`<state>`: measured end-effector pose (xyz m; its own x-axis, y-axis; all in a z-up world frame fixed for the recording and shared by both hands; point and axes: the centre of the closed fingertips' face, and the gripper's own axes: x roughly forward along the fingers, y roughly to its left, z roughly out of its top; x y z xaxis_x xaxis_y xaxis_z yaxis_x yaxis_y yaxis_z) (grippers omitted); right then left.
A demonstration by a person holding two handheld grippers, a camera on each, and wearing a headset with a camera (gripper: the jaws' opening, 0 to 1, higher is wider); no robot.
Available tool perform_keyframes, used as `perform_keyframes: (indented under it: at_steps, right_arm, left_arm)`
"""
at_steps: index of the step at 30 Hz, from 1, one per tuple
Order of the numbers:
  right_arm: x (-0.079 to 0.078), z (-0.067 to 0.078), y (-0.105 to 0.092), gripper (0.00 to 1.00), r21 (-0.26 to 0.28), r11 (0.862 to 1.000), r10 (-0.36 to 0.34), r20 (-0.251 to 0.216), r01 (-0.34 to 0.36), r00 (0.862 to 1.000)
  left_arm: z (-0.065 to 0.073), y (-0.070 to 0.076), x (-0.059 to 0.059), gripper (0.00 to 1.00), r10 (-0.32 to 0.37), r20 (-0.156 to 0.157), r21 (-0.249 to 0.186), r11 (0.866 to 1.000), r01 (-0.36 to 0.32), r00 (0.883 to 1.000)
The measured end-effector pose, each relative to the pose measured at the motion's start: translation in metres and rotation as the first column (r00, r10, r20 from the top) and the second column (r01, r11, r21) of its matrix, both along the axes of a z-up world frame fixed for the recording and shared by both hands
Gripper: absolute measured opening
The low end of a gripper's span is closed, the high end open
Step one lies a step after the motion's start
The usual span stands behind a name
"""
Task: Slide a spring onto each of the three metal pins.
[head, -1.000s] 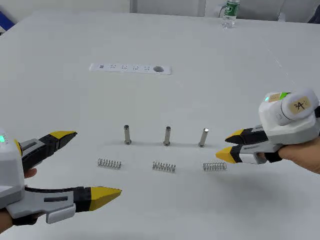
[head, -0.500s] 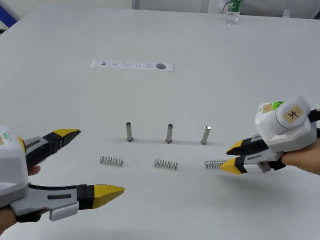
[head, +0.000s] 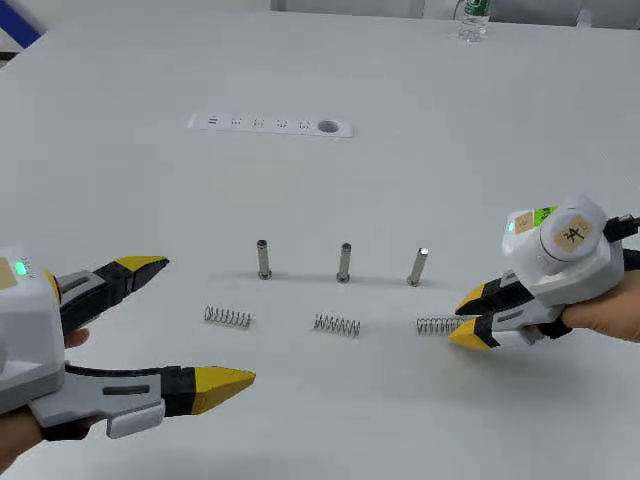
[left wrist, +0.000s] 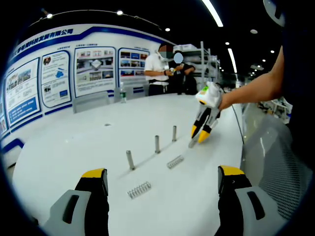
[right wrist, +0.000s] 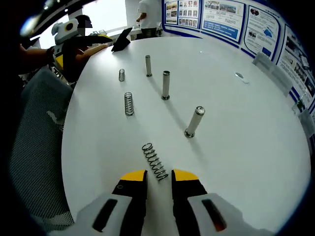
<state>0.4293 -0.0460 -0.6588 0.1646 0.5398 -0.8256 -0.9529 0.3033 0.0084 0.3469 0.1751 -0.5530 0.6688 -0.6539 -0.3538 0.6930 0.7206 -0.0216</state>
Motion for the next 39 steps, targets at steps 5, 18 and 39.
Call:
perform_keyframes:
  at_steps: [5,18,39]
  right_arm:
    - [0.000,-0.001,0.000,0.19,-0.014,0.999,0.029,0.003,-0.029,1.000]
    - [-0.001,-0.007,-0.002,0.13,-0.046,0.995,0.084,0.003,-0.084,0.996]
    - [-0.006,0.021,0.008,0.12,-0.074,0.994,0.087,0.016,-0.086,0.996]
  left_arm:
    - [-0.001,0.000,0.001,0.94,-0.001,-0.004,0.002,1.000,0.001,1.000]
    - [-0.001,-0.006,0.000,0.93,-0.020,-0.009,0.009,1.000,0.020,1.000]
    - [-0.001,-0.020,-0.001,0.92,-0.067,-0.001,0.003,0.998,0.067,0.998]
